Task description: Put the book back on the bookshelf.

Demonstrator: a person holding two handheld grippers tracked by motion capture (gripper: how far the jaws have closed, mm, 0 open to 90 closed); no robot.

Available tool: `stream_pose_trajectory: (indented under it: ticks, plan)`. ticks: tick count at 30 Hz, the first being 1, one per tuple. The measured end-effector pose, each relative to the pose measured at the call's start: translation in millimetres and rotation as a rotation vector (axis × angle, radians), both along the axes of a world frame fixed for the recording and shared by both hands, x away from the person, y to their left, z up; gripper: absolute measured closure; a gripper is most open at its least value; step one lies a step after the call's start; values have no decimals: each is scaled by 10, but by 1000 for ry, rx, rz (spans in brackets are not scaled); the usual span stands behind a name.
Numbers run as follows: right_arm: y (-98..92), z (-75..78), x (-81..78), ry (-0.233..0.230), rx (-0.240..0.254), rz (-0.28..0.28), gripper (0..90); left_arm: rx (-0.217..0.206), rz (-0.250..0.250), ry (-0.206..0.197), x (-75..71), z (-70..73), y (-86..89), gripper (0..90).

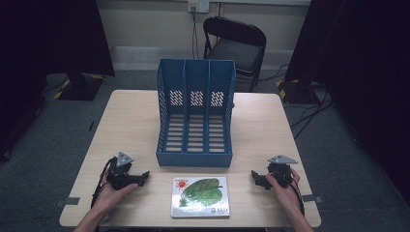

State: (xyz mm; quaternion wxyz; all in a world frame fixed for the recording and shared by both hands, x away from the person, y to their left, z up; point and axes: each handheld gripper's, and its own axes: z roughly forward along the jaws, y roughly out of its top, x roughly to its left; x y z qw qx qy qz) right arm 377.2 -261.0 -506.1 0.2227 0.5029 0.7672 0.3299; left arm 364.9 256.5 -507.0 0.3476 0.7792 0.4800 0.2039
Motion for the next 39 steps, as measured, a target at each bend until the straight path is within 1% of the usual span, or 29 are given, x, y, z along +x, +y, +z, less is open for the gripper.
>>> stream_pose_trajectory:
  ticks: [1, 5, 6, 9, 10, 13, 14, 15, 19, 23, 27, 35, 39]
  plan:
    - [0, 0, 0, 0, 0, 0, 84, 8, -4, 3, 4, 3, 2, 95]
    - [0, 0, -1, 0, 0, 0, 84, 2, 1, 1, 5, 0, -4, 92]
    - [0, 0, 0, 0, -1, 0, 84, 7, 6, 3, 9, 1, -10, 90]
    - [0, 0, -1, 0, 0, 0, 83, 2, 18, 2, 9, -2, -27, 85]
    - [2, -1, -2, -1, -1, -3, 83, 0, 12, 1, 3, -1, -16, 87]
    - [3, 0, -6, 0, -1, -6, 84, -4, 15, 3, -2, 5, -6, 127]
    - [0, 0, -6, 0, 0, -3, 84, 2, 24, 7, -5, 19, 8, 127]
    - [-3, 0, -7, 0, 0, 0, 84, -1, 31, 6, -7, 21, 10, 156]
    - [-4, 1, -8, 0, -1, 1, 85, 3, 26, 17, -18, 30, 11, 153]
    - [-3, 0, -13, -1, -1, -1, 85, 5, 18, 8, -20, 21, 19, 148]
    - [-3, 0, -12, -1, -1, 0, 85, 2, 21, -1, -22, 12, 17, 144]
    - [-3, 0, -12, -1, -1, 0, 85, 2, 19, -2, -21, 10, 16, 142]
    - [-2, 1, -13, -1, -2, -1, 86, -2, 28, 8, -22, 24, 19, 170]
